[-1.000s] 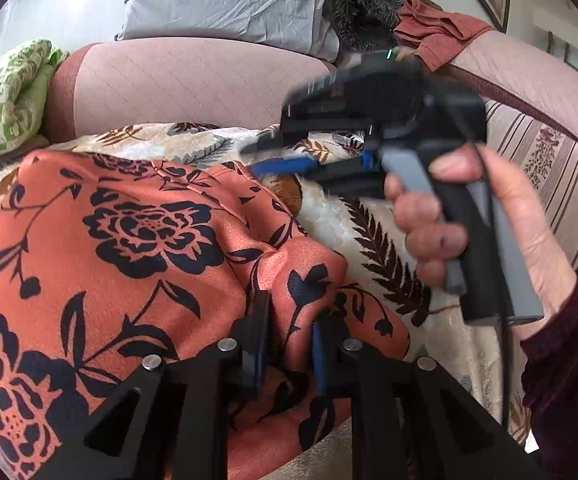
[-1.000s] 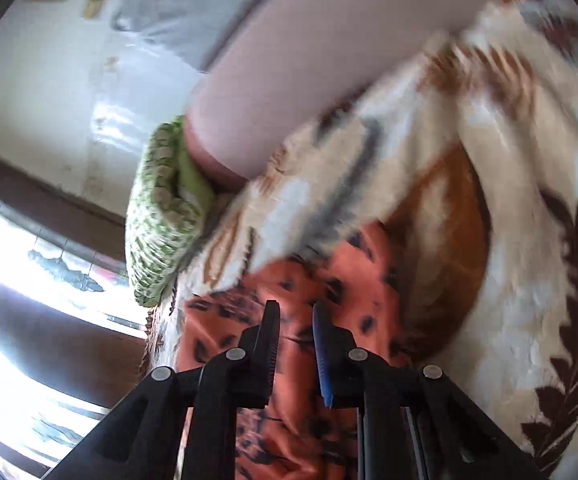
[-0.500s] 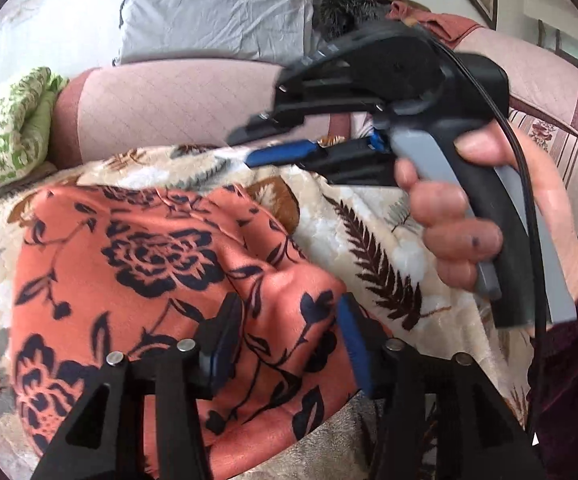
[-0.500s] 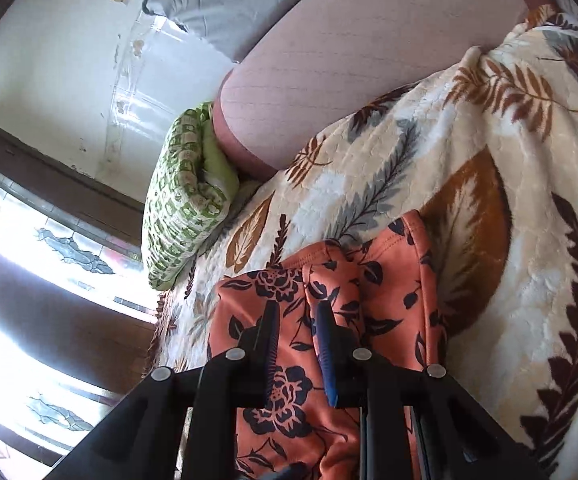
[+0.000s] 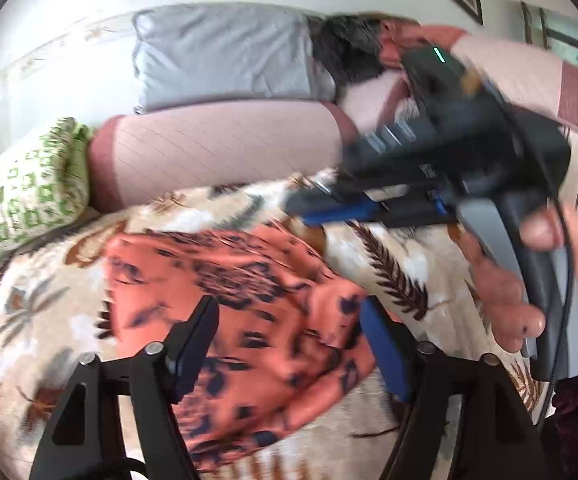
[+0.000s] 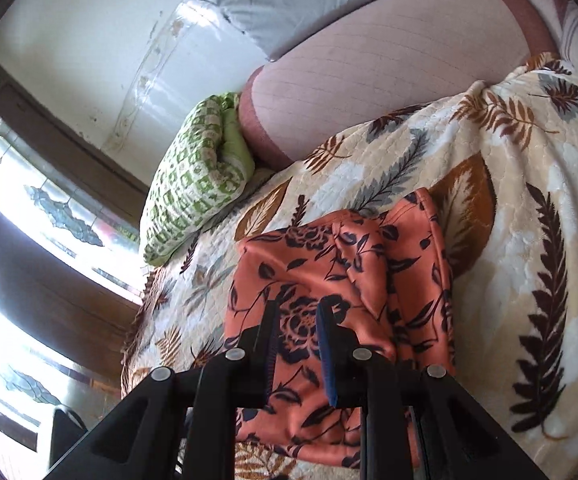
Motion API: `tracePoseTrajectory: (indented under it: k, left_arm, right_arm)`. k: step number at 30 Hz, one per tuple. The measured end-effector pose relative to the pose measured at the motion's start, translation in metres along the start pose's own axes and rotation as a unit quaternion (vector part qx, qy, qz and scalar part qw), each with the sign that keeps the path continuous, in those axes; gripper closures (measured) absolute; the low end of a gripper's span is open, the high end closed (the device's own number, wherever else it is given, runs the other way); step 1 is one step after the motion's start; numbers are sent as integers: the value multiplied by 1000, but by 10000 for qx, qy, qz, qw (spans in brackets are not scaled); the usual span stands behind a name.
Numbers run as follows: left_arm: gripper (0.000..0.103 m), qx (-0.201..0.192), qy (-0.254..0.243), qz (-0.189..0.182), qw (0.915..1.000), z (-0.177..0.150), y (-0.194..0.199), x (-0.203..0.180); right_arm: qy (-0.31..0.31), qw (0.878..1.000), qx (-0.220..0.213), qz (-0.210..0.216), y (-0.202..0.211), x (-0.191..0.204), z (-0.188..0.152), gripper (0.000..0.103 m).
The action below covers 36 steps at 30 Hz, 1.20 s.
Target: Fold small clothes
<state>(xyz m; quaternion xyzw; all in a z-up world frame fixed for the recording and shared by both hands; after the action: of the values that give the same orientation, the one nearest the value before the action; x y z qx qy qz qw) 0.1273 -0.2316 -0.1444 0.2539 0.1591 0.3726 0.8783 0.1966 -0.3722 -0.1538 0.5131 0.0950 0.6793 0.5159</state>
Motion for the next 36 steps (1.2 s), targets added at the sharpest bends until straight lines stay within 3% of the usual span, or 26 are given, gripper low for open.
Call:
tracePoseTrajectory:
  k: [3,6,9,12,15,18,21,23,25,26,27,28,32,36]
  left_arm:
    - [20,-43,280,224,9993,2,21,42]
    - [20,103,775,715,9944,-4,26,101]
    - [20,296,1547,1098,9814,-15,14,159]
    - [20,541,2028,1284,9692,-28,-13,189]
    - [20,872,1983,1389,9663,-39,-42,192]
    - [20,879,1926,1424,9669,-44,-52,185]
    - [20,904,1258,1717,9729,-39,-58,170]
    - [20,936,925,1865,9736,-37,-62,162]
    - [20,957,880,1870,9737,-35,-64,162]
    - [20,968,968,1813,9738,-36,-64,164]
    - [20,980,1106,1721,9739,-37,-65,167]
    - [20,993,1263,1623,9736,-39,-66,171]
    - [20,1009,1486,1477,9726,-43,-67,174]
    - [20,1015,1479,1466,9728,-43,-67,175]
  right_arm:
    - [25,9999,-70,-150,0,-8,1,81]
    - [-225,9997,-42,-101,-5,-23,4,81]
    - [-192,9997,-29,-165,-16,-24,8,81]
    - [-262,9996,-24,-70,-36,-17,15,81]
    - [-168,9997,149,-86,-63,-8,16,81]
    - [172,9982,494,-290,-87,0,8,81]
    - [84,9984,475,-288,-84,-10,12,81]
    - [-22,9982,326,-501,-73,-27,20,81]
    - [-276,9978,309,-508,-66,-49,24,76]
    - [-506,9971,359,-440,-64,-62,25,61]
    - [-679,9962,367,-409,-62,-71,25,30]
    - [-829,9955,287,-350,-61,-79,26,20]
    - [-972,9938,506,185,-80,-77,26,18]
    - [-1054,9912,758,262,-110,-78,16,18]
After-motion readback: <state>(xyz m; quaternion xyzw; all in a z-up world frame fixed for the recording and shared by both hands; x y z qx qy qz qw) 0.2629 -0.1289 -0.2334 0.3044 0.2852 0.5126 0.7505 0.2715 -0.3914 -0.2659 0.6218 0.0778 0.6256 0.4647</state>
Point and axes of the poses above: each gripper's, at about its wrist camera, not at the fingertips, and y roughly against the way its jaws point, x to its left, z to its top, the point moved 9 cm from there along -y, roughly the way its jaws point, and after that the axes turned 4 degrees about -z, right-handed, at the moved point
